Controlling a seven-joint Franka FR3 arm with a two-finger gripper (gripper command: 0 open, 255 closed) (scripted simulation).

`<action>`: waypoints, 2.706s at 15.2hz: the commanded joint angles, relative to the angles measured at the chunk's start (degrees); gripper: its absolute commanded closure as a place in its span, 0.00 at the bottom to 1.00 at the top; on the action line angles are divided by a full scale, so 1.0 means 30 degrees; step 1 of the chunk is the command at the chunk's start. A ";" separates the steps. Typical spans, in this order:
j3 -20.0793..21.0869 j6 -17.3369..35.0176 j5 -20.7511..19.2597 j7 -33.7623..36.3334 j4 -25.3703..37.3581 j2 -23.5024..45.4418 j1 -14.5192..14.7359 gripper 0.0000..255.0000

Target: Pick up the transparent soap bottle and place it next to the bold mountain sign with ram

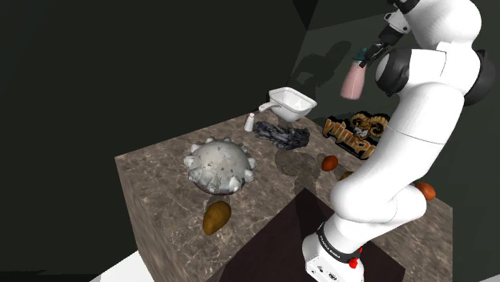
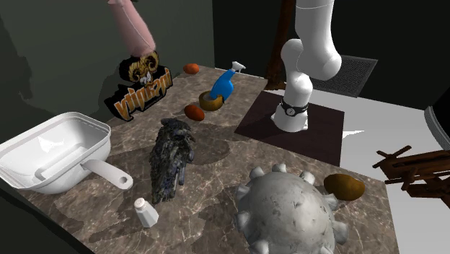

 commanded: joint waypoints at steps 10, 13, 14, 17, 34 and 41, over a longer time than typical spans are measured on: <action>0.0110 0.3573 -0.1012 -0.0294 -0.4937 -0.1622 0.1031 1.00; 0.0151 0.4449 -0.1159 -0.0367 -0.6039 -0.1895 0.1193 1.00; 0.0164 0.4733 -0.1197 -0.0394 -0.6387 -0.1971 0.1239 1.00; 0.0202 0.5565 -0.1282 -0.0485 -0.7379 -0.2161 0.1354 1.00; 0.0376 0.9860 -0.1028 -0.1318 -1.1834 -0.2267 0.1629 1.00; 0.0464 1.1472 -0.0589 -0.1841 -1.3201 -0.1899 0.1620 1.00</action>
